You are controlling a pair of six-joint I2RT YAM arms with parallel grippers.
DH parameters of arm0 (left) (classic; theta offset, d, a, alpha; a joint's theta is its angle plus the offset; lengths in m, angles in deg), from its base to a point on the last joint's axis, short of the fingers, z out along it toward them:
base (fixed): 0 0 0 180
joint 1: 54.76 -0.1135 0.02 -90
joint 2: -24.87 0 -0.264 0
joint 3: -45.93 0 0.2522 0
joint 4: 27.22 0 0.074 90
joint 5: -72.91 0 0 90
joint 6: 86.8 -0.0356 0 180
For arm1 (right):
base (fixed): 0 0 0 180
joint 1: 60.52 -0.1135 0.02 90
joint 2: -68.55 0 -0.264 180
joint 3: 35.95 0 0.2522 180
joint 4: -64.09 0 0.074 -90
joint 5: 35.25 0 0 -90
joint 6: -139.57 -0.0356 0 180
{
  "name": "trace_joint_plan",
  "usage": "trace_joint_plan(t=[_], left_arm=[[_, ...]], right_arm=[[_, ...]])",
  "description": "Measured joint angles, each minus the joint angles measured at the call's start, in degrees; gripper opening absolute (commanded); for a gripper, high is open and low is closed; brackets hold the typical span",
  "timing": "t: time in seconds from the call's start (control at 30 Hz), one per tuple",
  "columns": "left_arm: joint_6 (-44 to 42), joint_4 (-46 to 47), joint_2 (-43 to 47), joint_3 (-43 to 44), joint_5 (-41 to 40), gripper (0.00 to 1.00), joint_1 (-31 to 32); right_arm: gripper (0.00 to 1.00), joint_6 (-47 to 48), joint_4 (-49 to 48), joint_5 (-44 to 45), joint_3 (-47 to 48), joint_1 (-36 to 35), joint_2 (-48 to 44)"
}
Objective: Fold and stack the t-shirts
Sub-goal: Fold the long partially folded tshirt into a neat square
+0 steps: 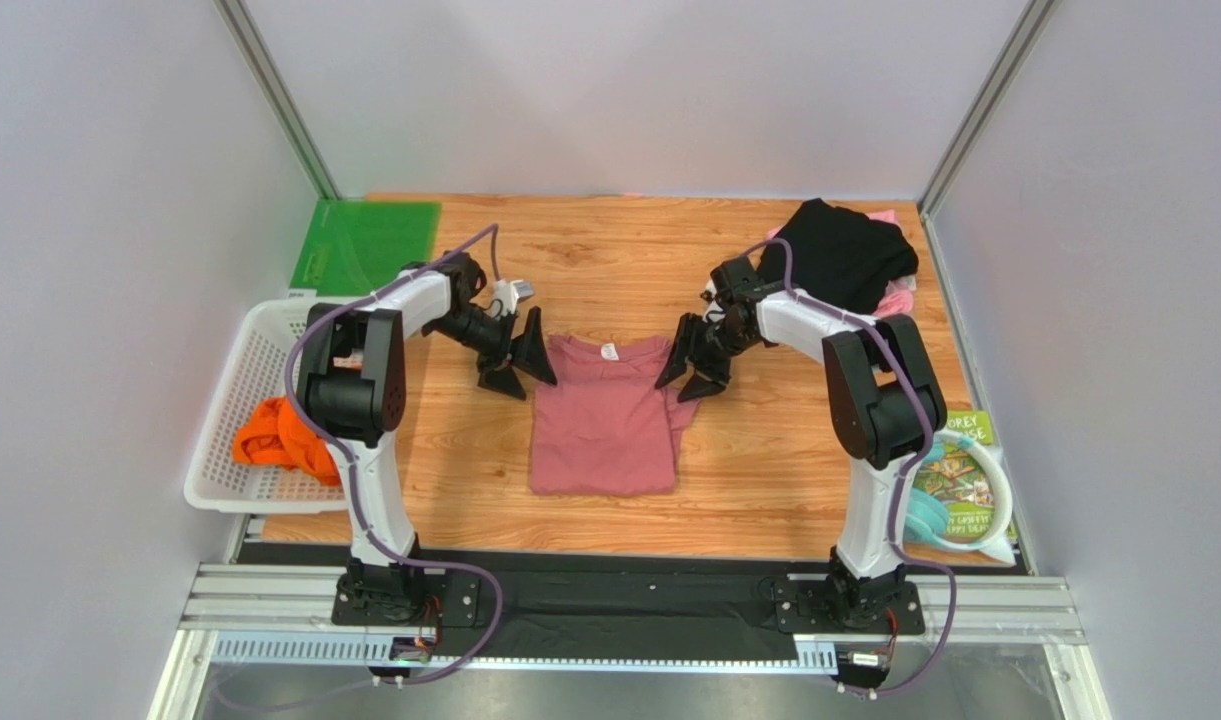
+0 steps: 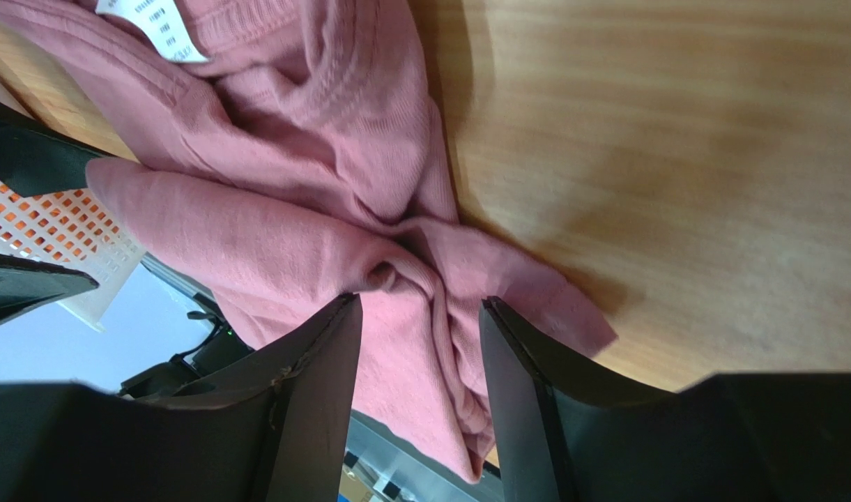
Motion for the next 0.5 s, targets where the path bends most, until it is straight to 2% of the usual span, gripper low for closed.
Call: trace_joint_plan(t=[0.5], left_arm=[[2.05,1.01,-1.84,2.16,0.11,0.88,2.95]], right_arm=[[0.46,-1.05,-2.86,-3.04,3.65,0.11,2.19]])
